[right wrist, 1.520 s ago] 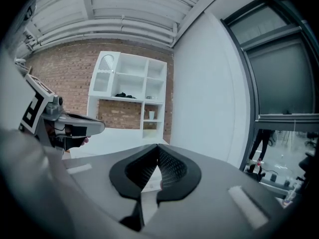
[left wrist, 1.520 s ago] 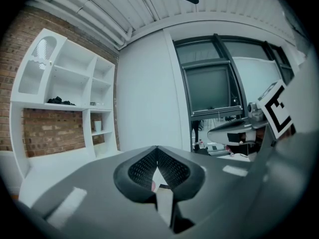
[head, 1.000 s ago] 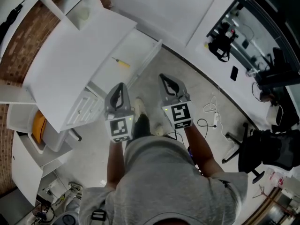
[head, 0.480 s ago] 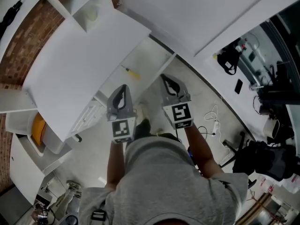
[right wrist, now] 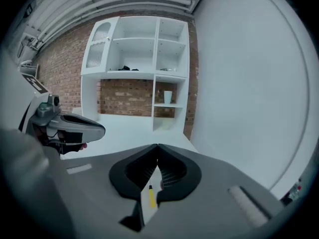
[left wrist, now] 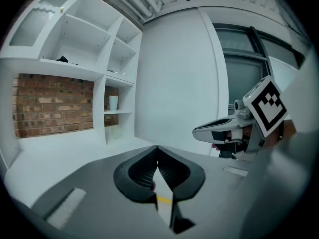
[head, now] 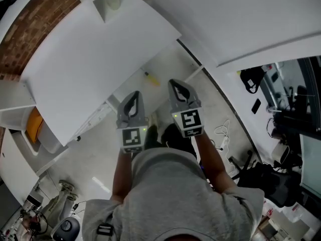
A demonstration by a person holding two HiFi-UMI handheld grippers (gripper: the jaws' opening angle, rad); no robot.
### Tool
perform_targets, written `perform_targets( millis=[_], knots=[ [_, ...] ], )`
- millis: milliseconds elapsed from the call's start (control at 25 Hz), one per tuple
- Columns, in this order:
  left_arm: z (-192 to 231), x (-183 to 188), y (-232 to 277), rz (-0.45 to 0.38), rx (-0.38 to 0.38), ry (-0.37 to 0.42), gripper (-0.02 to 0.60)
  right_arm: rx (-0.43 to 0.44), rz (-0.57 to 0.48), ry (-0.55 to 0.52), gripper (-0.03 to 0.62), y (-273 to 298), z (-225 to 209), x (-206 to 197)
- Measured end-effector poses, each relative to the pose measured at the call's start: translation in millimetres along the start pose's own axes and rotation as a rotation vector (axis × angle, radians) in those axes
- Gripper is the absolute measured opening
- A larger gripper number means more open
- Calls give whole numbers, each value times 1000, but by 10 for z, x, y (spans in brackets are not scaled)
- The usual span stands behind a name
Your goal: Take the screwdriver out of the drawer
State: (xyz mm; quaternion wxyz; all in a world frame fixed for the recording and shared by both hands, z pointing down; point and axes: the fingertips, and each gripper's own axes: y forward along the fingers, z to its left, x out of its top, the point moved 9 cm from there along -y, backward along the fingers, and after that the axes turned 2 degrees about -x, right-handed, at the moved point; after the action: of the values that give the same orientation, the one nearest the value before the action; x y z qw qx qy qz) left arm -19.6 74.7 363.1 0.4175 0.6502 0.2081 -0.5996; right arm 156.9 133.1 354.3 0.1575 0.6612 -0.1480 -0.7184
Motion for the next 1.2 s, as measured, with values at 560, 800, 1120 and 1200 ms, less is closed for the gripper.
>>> perform_targets(
  millis=[560, 800, 1120, 1200],
  knots=[
    [210, -591, 363, 127, 194, -135, 12, 257, 190, -78, 3, 991, -66, -452],
    [283, -987, 546, 186, 278, -206, 12, 372, 287, -121, 3, 1458, -4, -803],
    [303, -1486, 755, 230, 336, -277, 12, 455, 391, -167, 3, 1939, 37, -1270],
    [335, -1607, 800, 240, 346, -293, 12, 471, 416, -181, 3, 2046, 59, -1373]
  ],
)
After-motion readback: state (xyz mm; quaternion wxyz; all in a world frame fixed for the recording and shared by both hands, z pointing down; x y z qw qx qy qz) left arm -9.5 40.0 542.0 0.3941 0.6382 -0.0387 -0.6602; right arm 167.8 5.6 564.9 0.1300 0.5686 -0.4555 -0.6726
